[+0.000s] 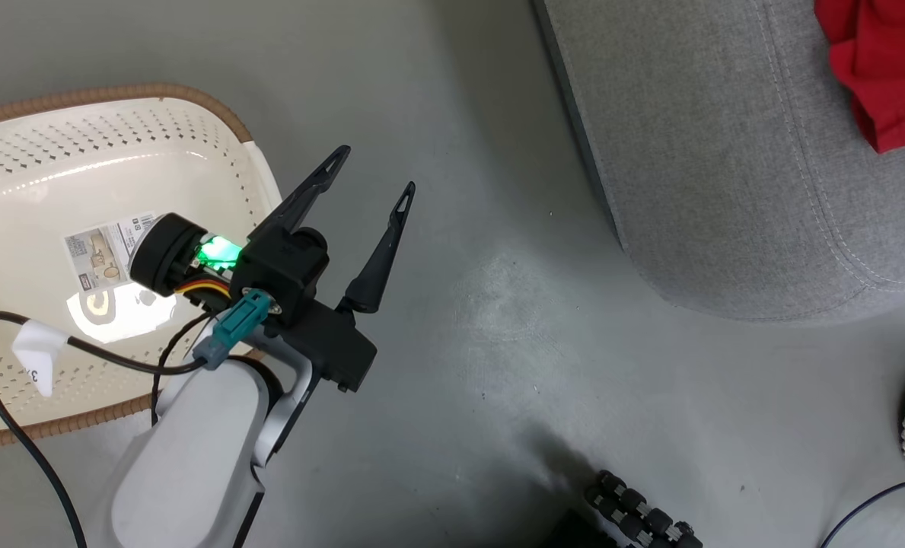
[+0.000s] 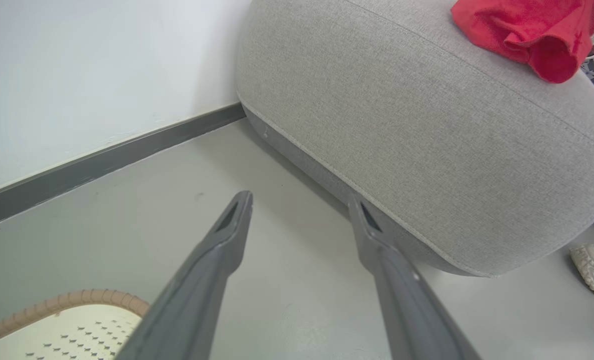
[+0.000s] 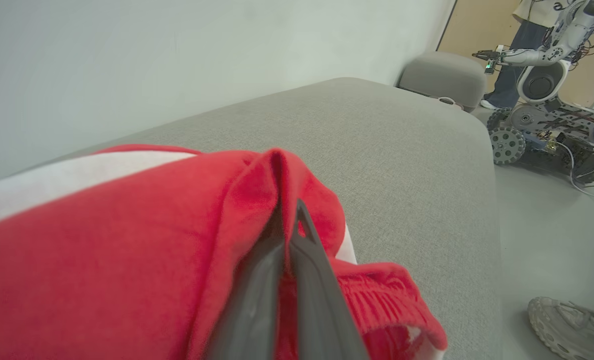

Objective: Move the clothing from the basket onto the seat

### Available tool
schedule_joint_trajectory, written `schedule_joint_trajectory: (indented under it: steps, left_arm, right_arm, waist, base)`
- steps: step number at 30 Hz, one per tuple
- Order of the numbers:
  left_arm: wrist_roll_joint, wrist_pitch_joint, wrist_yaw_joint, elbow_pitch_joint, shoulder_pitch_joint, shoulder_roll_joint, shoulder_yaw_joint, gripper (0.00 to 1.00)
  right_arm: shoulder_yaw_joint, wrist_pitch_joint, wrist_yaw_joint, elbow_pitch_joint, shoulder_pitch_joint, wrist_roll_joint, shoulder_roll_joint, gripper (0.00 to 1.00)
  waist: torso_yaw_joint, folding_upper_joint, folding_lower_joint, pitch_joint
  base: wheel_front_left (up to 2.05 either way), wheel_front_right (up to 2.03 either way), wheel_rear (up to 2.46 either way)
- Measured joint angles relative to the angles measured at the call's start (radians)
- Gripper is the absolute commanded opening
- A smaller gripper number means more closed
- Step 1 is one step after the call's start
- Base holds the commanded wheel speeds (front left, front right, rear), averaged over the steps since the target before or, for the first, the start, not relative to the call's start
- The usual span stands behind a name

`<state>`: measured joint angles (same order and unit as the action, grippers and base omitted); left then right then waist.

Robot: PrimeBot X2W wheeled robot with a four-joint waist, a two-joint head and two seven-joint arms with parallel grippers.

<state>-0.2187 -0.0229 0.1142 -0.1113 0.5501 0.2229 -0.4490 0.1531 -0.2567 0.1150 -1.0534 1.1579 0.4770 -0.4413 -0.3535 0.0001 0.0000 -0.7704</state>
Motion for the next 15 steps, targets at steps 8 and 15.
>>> schedule_joint_trajectory:
  steps: [8, 15]
  left_arm:
    - [-0.001, 0.013, 0.000, -0.015, 0.000, -0.004, -0.003, 1.00]
    - [-0.009, 0.026, 0.000, -0.034, 0.000, -0.011, -0.009, 1.00]
  right_arm:
    - [-0.008, 0.000, -0.022, -0.015, 0.003, -0.005, -0.038, 1.00]
    - [-0.021, 0.000, -0.045, -0.024, 0.001, -0.027, -0.038, 1.00]
  waist:
    - [-0.001, 0.0000, 0.0000, 0.024]
    - [-0.005, 0.0000, 0.0000, 0.045]
  base:
    - [0.00, 0.00, 0.00]
    - [0.00, 0.00, 0.00]
